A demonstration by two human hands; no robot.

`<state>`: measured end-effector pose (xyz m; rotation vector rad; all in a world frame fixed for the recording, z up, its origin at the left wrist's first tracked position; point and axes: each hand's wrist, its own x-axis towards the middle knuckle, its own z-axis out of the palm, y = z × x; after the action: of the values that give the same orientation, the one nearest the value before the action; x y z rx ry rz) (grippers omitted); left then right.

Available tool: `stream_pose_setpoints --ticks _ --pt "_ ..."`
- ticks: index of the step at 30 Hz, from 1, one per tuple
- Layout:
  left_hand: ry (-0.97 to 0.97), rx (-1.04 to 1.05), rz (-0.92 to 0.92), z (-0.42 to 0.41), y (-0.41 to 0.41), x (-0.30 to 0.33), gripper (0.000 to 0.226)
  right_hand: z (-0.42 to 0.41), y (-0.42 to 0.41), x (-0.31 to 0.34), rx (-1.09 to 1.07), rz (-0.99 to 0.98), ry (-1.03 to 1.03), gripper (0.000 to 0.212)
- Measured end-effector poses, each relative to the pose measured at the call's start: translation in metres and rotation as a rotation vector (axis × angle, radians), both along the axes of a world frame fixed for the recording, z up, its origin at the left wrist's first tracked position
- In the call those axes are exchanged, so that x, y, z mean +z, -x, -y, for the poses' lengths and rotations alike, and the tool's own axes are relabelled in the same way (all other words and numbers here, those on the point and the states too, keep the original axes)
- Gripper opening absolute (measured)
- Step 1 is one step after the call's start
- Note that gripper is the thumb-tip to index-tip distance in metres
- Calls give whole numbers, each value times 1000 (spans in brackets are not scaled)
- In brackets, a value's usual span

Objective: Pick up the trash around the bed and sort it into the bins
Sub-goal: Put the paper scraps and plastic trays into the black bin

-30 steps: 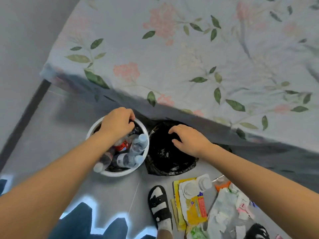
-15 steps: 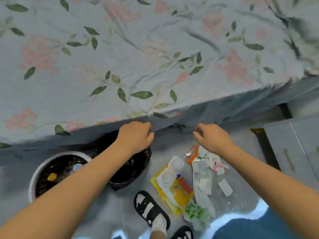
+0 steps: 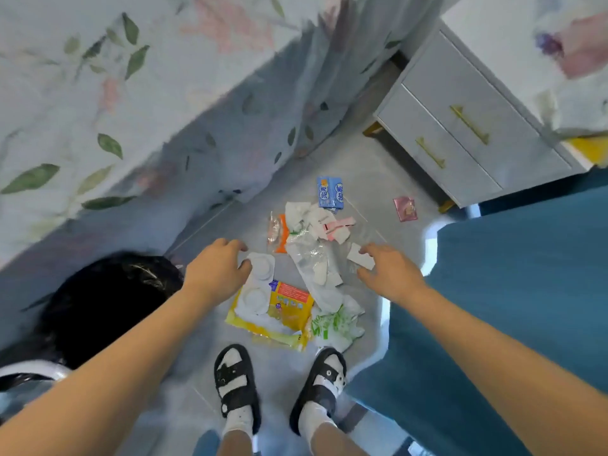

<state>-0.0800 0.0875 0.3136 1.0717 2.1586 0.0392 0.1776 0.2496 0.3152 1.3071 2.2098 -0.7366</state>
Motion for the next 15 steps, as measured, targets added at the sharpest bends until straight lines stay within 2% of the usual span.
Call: stream_pose_setpoints --ticks 5,9,15 --pt "-45 -112 15 -18 -29 -28 34 26 -48 -41 -137 17 41 47" --pt "4 -185 25 -31 -43 -67 32 46 -65 -93 -285 8 38 42" --pt "95 -306 10 -46 -54 -184 33 47 -56 -210 -294 -55 77 40"
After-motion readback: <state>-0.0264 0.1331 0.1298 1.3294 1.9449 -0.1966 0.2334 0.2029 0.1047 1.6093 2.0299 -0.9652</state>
